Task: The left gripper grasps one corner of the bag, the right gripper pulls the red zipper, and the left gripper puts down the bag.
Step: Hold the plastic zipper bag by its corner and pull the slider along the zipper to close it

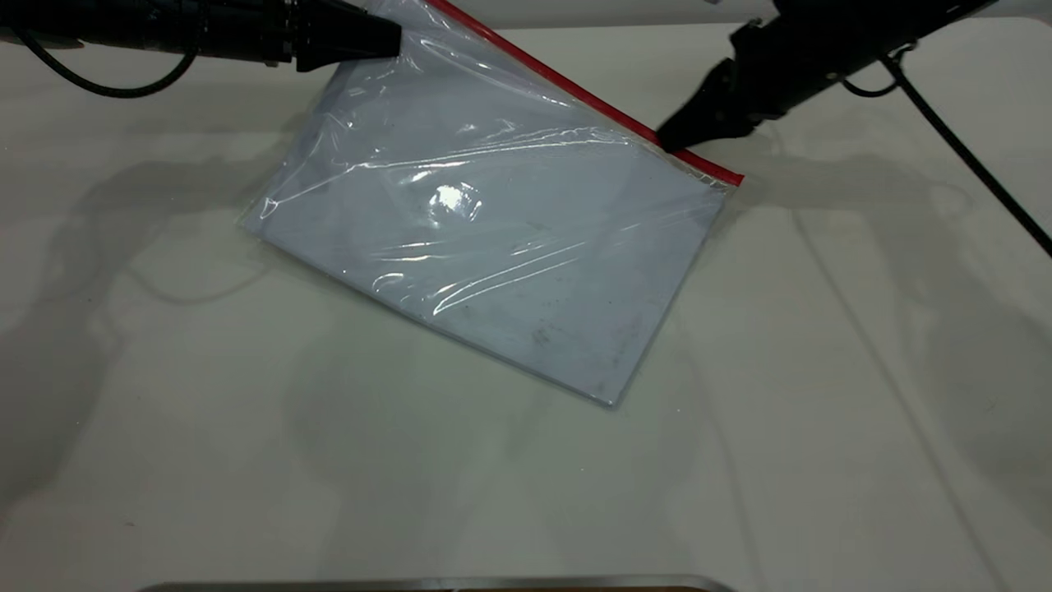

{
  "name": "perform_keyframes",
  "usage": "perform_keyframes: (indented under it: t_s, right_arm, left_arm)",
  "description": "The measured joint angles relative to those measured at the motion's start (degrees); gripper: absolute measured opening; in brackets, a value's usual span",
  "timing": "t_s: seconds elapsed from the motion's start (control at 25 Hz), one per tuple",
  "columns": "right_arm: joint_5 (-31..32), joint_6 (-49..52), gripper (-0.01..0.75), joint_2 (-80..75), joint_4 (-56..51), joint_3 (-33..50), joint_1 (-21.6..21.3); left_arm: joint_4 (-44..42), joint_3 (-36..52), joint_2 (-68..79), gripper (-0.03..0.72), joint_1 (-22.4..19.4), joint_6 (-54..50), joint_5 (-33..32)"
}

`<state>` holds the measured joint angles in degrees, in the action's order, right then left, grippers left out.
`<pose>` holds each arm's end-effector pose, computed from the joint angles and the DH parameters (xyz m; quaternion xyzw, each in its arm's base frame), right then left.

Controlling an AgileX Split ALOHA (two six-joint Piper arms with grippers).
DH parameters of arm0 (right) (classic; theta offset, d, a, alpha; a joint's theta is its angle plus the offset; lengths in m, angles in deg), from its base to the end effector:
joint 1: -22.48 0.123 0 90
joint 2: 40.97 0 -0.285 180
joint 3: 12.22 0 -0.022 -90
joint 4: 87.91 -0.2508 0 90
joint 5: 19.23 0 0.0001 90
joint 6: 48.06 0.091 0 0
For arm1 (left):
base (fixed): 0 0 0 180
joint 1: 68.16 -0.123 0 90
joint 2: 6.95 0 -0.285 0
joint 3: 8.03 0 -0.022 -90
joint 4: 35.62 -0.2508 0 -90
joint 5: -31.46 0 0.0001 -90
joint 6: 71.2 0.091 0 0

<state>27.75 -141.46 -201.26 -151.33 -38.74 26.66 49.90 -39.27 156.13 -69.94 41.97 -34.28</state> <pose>0.4832 0.0950 -0.0029 -0.4021 0.8321 0.2758 0.2643 0.5000 -0.0673 0.0253 0.3907 0.7148 -0.4006 0.4195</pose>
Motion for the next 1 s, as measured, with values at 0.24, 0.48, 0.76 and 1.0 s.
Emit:
perform_keyframes:
  t_s: [0.24,0.48,0.76,1.0]
  right_arm:
    - [1.64,5.99,0.037,0.0,8.86,0.0,-1.66]
    - [2.05,8.32,0.039,0.0,11.09,0.0,-1.95]
    - [2.75,8.32,0.063,0.06,11.87,0.0,-1.95]
    - [3.44,8.39,0.289,4.54,11.02,0.06,-1.83]
  left_arm:
    - [0.0,0.0,0.0,0.053,0.0,0.3,0.0]
    - [-0.05,0.0,0.0,0.053,0.0,0.3,0.0]
    - [-0.41,0.0,0.0,0.053,0.05,-1.65,0.0]
    - [-4.22,0.0,0.0,0.069,-0.08,-10.84,0.15]
